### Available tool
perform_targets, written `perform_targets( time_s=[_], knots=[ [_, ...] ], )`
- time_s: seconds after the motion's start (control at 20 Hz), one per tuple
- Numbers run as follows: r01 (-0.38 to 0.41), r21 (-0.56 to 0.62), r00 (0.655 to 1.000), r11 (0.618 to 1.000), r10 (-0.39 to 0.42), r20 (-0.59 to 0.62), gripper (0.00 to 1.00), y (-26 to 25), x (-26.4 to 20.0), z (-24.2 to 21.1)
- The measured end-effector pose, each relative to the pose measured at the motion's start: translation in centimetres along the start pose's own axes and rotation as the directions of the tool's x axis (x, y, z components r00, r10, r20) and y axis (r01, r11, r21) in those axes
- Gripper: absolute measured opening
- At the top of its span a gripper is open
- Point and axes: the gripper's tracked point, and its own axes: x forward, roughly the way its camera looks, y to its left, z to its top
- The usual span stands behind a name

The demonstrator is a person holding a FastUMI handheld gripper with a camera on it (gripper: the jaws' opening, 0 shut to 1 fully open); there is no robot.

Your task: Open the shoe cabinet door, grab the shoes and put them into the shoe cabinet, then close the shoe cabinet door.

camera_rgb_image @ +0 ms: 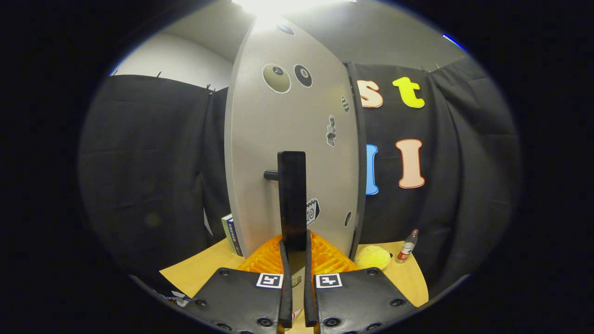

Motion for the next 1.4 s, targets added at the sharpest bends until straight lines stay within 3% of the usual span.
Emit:
perform_targets(
  time_s=[0.55, 0.9, 0.95, 1.1, 1.2, 1.35, 1.4],
  knots=[
    [0.174, 0.005, 0.985, 0.985, -0.174, 0.018, 0.1, -4.3, -0.9, 0.3],
    [0.351, 0.039, 0.936, 0.936, -0.352, 0.02, 0.08, -8.0, -2.4, 0.1],
    [0.318, 0.073, 0.947, 0.945, -0.32, 0.009, 0.13, -7.1, -2.2, -0.1],
    [0.309, 0.105, 0.95, 0.945, -0.312, 0.022, 0.44, -6.7, -3.2, 0.3],
    [0.352, 0.088, 0.93, 0.932, -0.359, 0.081, 0.65, -7.9, -4.0, 1.6],
    [0.315, 0.116, 0.927, 0.942, -0.331, 0.177, 0.97, -6.3, -5.5, 4.1],
    [0.296, 0.119, 0.926, 0.948, -0.315, 0.207, 0.97, -5.6, -5.7, 5.1]
  ],
)
